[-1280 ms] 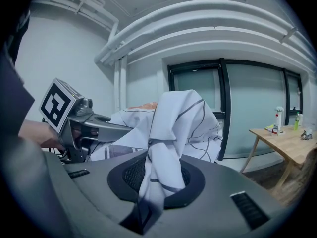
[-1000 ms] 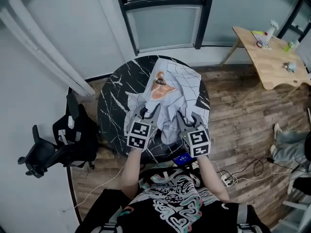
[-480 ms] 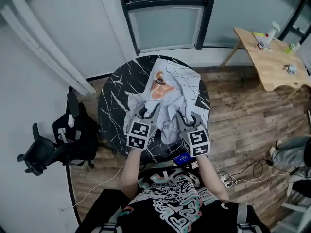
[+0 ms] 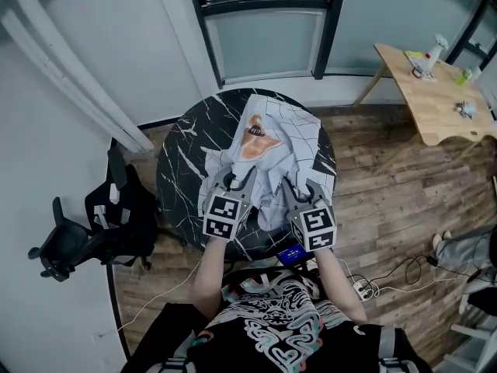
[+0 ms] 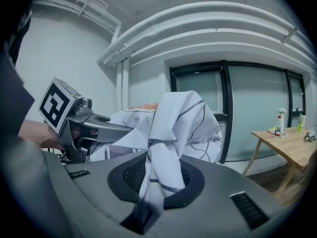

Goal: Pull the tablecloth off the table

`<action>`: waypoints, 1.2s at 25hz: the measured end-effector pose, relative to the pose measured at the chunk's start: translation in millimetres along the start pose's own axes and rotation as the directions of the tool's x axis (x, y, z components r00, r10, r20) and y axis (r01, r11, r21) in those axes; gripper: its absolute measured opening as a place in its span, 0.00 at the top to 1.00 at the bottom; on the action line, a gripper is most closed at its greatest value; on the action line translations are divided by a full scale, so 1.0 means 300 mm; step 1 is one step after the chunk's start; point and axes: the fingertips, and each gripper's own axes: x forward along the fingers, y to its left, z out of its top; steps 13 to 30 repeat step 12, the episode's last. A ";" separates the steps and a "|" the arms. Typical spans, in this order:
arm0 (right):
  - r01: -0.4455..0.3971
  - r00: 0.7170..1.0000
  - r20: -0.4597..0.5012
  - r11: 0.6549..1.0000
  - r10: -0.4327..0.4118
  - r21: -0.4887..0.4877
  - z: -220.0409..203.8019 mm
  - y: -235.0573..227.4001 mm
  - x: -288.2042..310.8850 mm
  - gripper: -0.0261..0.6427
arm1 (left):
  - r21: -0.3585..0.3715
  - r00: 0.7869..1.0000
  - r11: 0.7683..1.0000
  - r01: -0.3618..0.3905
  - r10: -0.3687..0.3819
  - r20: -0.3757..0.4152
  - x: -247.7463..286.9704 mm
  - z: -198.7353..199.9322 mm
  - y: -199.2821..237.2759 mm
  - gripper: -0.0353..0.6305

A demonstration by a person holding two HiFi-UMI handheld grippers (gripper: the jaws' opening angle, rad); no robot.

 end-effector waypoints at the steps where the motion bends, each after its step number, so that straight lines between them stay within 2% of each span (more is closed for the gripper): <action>1: -0.001 1.000 0.000 1.000 0.001 0.000 0.000 0.000 0.000 0.87 | 0.000 1.000 1.000 -0.001 0.001 0.000 0.000 0.001 -0.001 0.81; 30: -0.006 1.000 -0.013 1.000 0.006 -0.005 -0.009 0.012 0.001 0.87 | -0.012 1.000 1.000 -0.003 0.003 -0.004 -0.010 -0.016 0.003 0.81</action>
